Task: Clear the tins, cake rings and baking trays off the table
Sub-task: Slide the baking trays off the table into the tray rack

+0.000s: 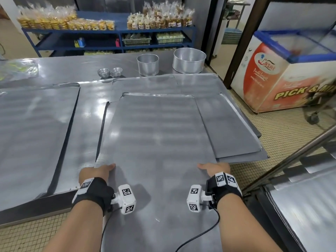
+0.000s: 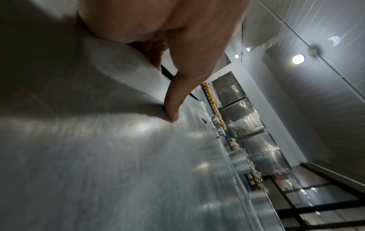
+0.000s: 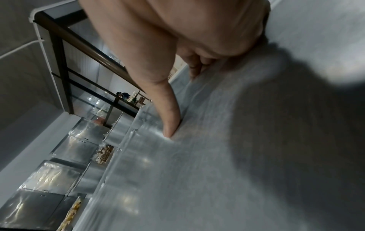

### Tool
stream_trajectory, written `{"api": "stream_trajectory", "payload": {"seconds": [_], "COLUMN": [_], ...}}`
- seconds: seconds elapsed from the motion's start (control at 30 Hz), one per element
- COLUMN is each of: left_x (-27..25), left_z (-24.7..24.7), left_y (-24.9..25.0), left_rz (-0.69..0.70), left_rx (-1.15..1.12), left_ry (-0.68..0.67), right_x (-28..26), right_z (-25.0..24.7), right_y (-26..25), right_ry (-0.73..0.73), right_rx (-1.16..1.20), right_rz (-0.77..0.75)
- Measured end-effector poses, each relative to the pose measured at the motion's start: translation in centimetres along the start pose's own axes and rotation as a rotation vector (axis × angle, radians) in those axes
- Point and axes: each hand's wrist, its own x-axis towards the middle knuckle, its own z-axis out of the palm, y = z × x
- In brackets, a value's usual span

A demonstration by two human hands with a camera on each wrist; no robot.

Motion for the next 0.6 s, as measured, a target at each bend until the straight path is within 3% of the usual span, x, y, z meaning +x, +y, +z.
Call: {"api": "stream_trajectory", "payload": {"seconds": [0.37, 0.6], "left_x": [3.1, 4.5], "left_z": [0.0, -0.8], "left_y": [7.6, 10.6], "left_rz": [0.232, 0.425], "left_rx": [0.074, 0.223], "left_ry": [-0.191, -0.33], "right_x": [-5.6, -11.9], "right_z": [1.1, 2.7], "right_y": [1.4, 3.6], "right_ry": [0.201, 0.372], "right_rx": [0.156, 0.311], "right_rz": [0.017, 0.119]}}
